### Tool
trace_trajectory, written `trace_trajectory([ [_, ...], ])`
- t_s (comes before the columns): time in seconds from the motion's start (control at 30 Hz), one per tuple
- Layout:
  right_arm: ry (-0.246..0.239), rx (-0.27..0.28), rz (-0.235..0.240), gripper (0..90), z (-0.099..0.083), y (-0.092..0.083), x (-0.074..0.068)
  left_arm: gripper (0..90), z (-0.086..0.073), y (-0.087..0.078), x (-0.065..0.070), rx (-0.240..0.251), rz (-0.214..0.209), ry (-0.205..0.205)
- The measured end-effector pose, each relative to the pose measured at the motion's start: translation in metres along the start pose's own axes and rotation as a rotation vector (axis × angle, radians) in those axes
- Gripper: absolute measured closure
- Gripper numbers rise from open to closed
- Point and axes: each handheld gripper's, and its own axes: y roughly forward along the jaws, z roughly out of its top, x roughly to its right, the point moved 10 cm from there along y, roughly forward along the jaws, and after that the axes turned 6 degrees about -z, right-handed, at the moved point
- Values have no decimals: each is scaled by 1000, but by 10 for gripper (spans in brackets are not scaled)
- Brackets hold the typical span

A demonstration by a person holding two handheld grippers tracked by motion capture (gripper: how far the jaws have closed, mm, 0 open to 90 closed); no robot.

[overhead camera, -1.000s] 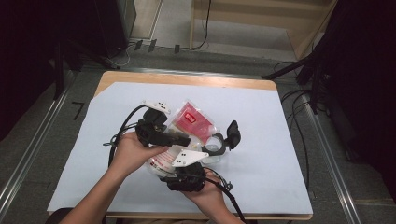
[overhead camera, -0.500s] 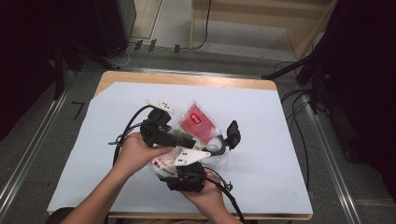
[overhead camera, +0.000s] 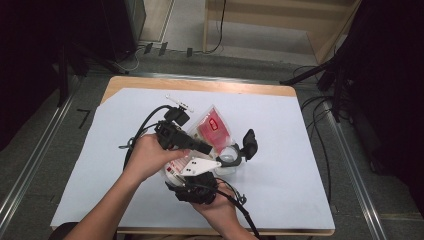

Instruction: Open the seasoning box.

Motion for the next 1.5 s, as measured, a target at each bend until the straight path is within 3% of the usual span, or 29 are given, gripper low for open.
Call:
trace_trajectory([
  [0.1,-33,9,-35,580,6,-1,-1,647,4,-4,2,2,-6,-27],
  [0.17,-42,25,-46,583,8,-1,-1,645,3,-4,2,-1,-7,-16],
  [0.3,-28,13,-27,590,3,0,-3,637,-1,1,-1,-4,-9,-15],
  [0.5,57,9,37,596,-3,1,-4,608,-4,2,-5,-15,24,-12],
  [0.63,69,18,45,599,-3,-1,-4,628,-8,-1,-4,-14,38,13],
  [0.77,71,21,51,603,-2,-1,-5,642,-11,-5,-2,-18,32,14],
  [0.97,96,29,78,606,-1,-2,-5,684,-15,-9,-4,-44,56,6],
  [1.1,80,20,75,604,-2,0,-6,748,-17,-10,-8,-63,84,-8],
  [1.23,-3,1,22,592,-4,1,-6,794,-17,-6,-7,-67,84,0],
  [1.5,49,-21,27,581,-5,3,-2,770,-10,2,-6,-16,111,-5],
])
